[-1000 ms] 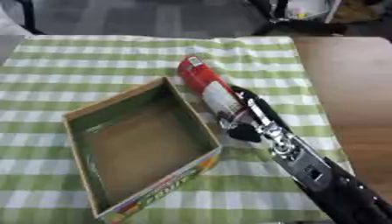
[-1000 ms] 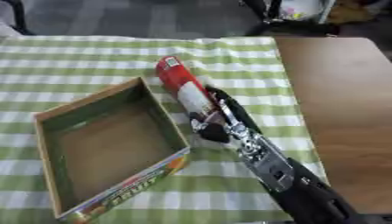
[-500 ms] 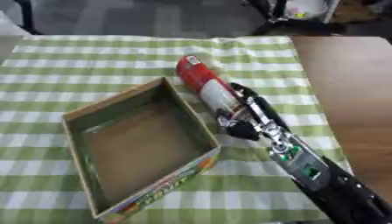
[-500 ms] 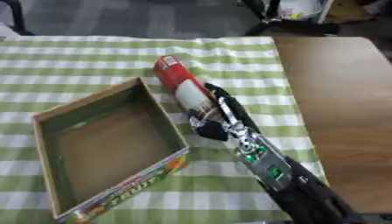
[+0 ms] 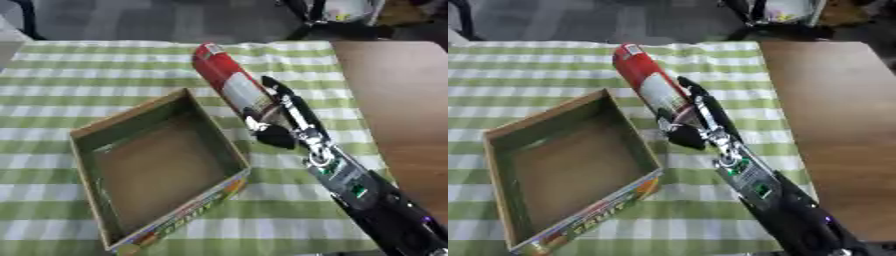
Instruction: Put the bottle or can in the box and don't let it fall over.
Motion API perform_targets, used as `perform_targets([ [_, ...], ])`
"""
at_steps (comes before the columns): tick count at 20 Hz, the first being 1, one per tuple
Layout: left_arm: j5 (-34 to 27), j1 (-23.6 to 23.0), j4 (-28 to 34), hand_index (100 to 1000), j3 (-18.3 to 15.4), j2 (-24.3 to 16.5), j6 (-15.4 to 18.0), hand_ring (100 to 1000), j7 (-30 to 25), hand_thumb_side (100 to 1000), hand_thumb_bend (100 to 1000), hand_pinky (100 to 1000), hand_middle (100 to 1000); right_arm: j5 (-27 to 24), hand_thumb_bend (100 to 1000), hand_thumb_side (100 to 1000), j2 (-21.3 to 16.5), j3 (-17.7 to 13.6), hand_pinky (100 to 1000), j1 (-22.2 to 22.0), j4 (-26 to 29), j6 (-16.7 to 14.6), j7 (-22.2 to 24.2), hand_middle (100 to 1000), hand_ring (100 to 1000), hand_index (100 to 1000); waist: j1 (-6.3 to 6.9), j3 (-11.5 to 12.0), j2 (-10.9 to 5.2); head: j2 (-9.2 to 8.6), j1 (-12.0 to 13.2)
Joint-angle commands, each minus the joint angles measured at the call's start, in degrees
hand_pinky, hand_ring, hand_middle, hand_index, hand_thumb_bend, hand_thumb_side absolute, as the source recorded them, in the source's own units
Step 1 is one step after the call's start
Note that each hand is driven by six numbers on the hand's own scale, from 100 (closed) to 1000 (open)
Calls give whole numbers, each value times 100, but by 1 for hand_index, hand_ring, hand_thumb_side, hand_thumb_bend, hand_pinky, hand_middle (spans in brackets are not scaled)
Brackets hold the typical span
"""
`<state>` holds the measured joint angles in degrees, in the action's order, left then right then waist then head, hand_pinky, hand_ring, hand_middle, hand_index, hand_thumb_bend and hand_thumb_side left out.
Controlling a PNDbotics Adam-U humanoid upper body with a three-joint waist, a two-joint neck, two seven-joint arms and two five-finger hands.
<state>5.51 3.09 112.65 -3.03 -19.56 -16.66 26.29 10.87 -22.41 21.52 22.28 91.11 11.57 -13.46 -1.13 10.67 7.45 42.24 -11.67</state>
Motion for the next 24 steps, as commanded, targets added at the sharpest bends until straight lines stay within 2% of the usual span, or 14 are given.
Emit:
perform_targets([
  [1,-28,39,63,676,-49,-71,17,586,6,733,100,596,678,-50,100,100,-71,-91,181,147,198,-52,-90,946,810,1000,21,3,-45,-45,-6],
  [9,-9,39,67,676,-54,-79,20,587,3,732,100,596,679,-370,100,100,-132,-35,195,438,590,28,125,942,813,1000,13,3,-75,-31,-1],
  [24,10,20,59,676,-51,-95,20,589,-8,730,100,598,681,-876,100,100,-186,456,198,1130,1195,341,939,938,837,998,7,12,-144,4,-20],
])
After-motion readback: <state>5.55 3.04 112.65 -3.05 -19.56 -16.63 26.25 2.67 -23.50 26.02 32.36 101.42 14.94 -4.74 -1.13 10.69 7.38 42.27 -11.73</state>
